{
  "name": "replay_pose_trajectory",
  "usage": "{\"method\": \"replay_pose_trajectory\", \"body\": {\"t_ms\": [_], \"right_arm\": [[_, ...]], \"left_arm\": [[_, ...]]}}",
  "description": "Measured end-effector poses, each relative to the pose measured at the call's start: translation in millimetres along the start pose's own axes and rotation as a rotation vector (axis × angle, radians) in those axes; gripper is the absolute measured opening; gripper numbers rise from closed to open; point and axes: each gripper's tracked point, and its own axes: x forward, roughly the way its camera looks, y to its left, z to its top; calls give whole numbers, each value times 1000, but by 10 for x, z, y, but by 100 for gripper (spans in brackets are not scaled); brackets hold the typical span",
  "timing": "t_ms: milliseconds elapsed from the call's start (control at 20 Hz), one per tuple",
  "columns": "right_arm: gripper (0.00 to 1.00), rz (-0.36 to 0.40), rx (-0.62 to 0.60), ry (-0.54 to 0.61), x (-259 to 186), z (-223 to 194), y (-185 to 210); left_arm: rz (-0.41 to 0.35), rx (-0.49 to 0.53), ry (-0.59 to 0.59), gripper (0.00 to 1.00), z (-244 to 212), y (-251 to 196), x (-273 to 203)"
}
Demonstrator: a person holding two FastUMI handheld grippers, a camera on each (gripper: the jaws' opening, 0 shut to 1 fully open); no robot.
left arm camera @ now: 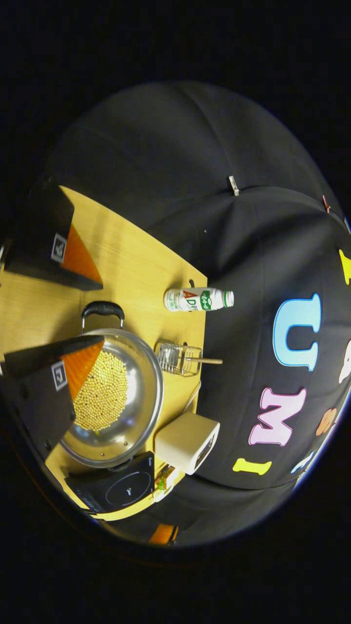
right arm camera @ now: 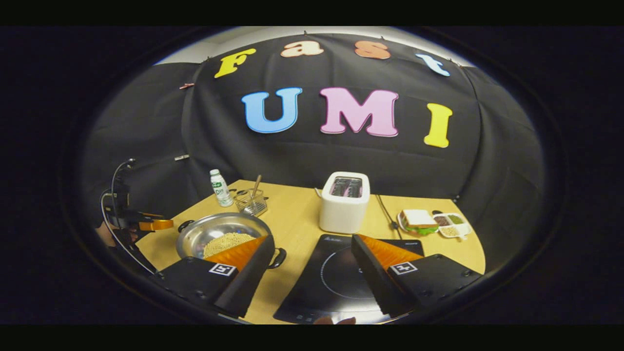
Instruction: First push the handle of the pot to place it horizontally, then grasp the pot with both hands and set it on the induction cooktop.
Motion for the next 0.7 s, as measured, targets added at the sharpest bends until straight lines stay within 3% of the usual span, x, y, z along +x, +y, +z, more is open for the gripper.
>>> {"method": "replay_pose_trajectory", "body": {"t_ms": [50, 150, 350, 700], "right_arm": [[99, 12, 9, 19, 83, -57, 75], [98, 35, 27, 60, 237, -178, 215], [99, 66, 44, 148, 485, -430, 442], [99, 56, 55, 290, 864, -852, 634]], "left_arm": [[-1, 3, 6, 75, 1, 0, 33], [-13, 11, 25, 89, -26, -23, 116], [-26, 11, 87, 89, -127, -32, 345], [-50, 8, 163, 90, -276, -68, 677]]}}
